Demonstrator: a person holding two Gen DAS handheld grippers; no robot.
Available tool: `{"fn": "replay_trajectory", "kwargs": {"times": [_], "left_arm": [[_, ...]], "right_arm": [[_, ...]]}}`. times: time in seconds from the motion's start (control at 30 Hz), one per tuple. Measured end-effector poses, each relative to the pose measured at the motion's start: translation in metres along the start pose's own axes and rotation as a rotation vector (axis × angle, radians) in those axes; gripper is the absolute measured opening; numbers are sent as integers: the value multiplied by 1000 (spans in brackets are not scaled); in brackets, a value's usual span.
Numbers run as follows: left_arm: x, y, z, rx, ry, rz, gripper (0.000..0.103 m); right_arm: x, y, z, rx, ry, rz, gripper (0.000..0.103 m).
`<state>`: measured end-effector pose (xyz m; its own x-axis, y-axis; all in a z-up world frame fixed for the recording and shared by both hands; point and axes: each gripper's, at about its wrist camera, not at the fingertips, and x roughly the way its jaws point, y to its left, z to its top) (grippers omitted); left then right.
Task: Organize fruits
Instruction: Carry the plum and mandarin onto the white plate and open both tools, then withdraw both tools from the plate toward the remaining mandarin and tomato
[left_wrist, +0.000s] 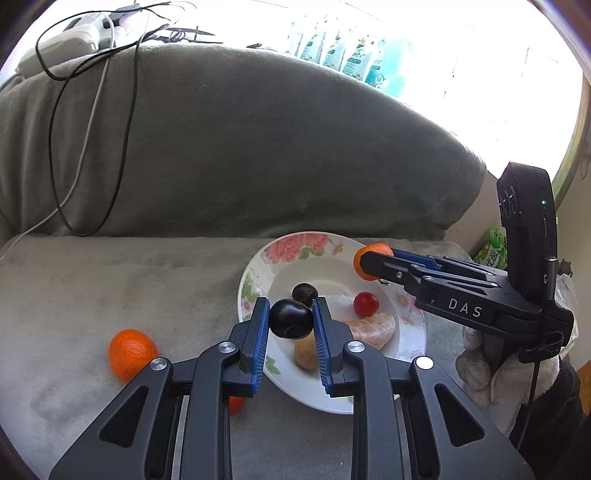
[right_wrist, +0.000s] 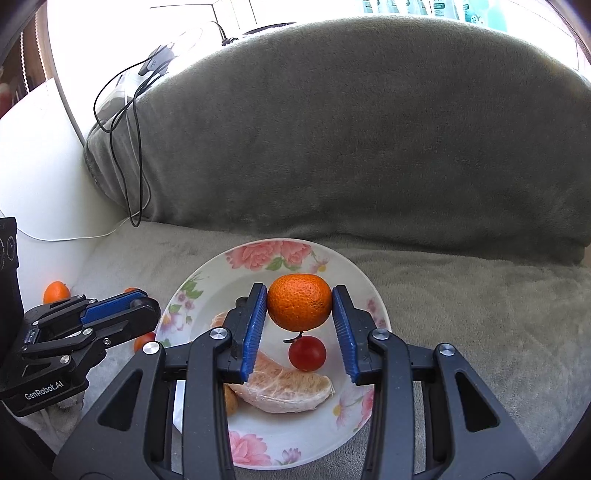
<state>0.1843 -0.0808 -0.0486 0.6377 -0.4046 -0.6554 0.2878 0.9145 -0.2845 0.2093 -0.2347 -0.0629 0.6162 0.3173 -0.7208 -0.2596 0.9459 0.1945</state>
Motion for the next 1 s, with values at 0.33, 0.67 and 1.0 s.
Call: {"fn": "replay_trajectory", "kwargs": {"times": [0.33, 0.67, 1.0], "left_arm": [[-4, -1, -3, 9, -1, -14, 39], [-12, -4, -6, 30, -16, 1, 74], [-24, -3, -9, 25, -29, 13, 78]], "right_arm": [[-6, -1, 2, 14, -29, -3, 63], [-13, 2, 3, 14, -50, -20, 89], [-23, 6, 4, 23, -62, -9, 98]]}}
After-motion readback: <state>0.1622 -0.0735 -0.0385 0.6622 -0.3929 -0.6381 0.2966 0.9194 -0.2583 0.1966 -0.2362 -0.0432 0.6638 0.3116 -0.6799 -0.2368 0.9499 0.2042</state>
